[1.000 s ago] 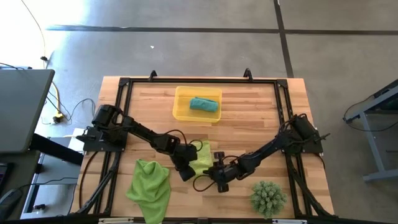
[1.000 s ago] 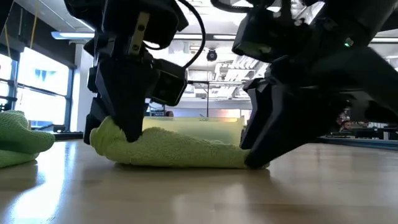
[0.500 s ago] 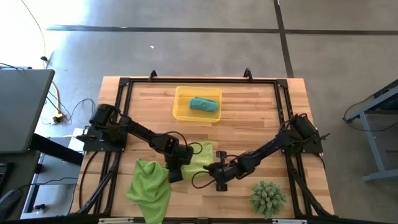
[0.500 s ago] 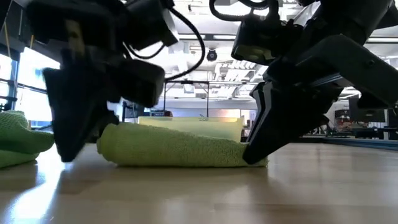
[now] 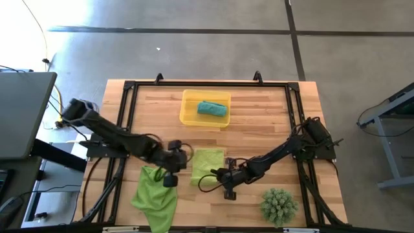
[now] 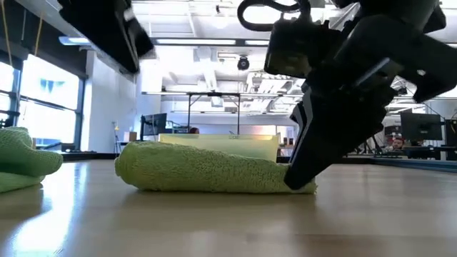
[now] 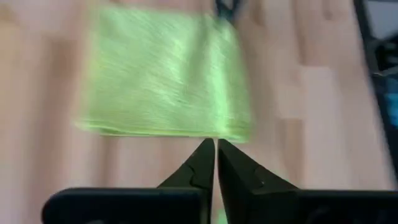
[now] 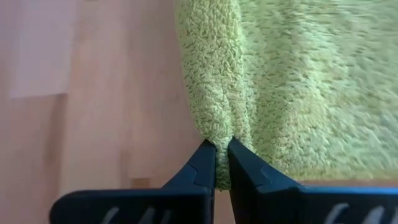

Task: Roll microfiber towels into tight, uniform cylinder then place into a basket
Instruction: Roll the light green microfiber towel

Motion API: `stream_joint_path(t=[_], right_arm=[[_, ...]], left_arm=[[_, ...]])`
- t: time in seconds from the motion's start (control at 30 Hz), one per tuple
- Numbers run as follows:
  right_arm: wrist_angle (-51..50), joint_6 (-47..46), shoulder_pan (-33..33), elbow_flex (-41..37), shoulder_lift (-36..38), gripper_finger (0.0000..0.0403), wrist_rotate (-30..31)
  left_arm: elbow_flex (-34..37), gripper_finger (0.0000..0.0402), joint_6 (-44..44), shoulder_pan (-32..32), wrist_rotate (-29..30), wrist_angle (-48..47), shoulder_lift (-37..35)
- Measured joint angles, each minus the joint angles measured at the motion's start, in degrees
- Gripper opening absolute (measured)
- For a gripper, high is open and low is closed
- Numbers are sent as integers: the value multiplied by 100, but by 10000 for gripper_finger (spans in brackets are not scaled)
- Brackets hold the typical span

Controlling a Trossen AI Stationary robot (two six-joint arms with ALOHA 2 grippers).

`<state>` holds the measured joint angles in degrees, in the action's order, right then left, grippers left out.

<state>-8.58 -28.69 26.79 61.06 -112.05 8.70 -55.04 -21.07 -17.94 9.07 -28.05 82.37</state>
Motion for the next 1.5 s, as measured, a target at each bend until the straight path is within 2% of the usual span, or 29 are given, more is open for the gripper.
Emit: stream_joint_path(t=[0.07, 0.17, 0.3, 0.47, 0.6, 0.77, 0.93, 1.07, 1.23, 1.5], right_arm=[[14, -125, -115, 4, 3, 7, -368], [-43, -429, -344, 7, 5, 7, -971], [-59, -384, -516, 5, 7, 7, -1383], [-56, -85, -569, 0, 7, 7, -1734], [-122, -78, -603, 0, 7, 6, -1931], [-201, 29, -621, 4, 9, 2, -1920], [-185, -26, -648, 3, 9, 1, -1845], [-151, -201, -583, -3, 13, 1, -1600], [45, -434, -593, -15, 4, 1, -1511], [474, -712, -576, -20, -4, 1, -1478]], left_arm=[[-4, 6, 24, -202, 717, 150, -215], [-2, 10, -135, -377, 1128, 274, -430], [9, 40, -409, -457, 978, 411, -365], [0, 102, -838, -498, 882, 570, 40], [-1, 144, -183, -603, 878, 680, 481], [-11, 163, 523, -765, 870, 1272, 1048], [-9, 161, 483, -810, 920, 1969, 1545], [-12, 163, 513, -808, 706, 2480, 1947], [-3, 163, 781, -738, 397, 2507, 2157], [-3, 163, 825, -539, 631, 2215, 2155]])
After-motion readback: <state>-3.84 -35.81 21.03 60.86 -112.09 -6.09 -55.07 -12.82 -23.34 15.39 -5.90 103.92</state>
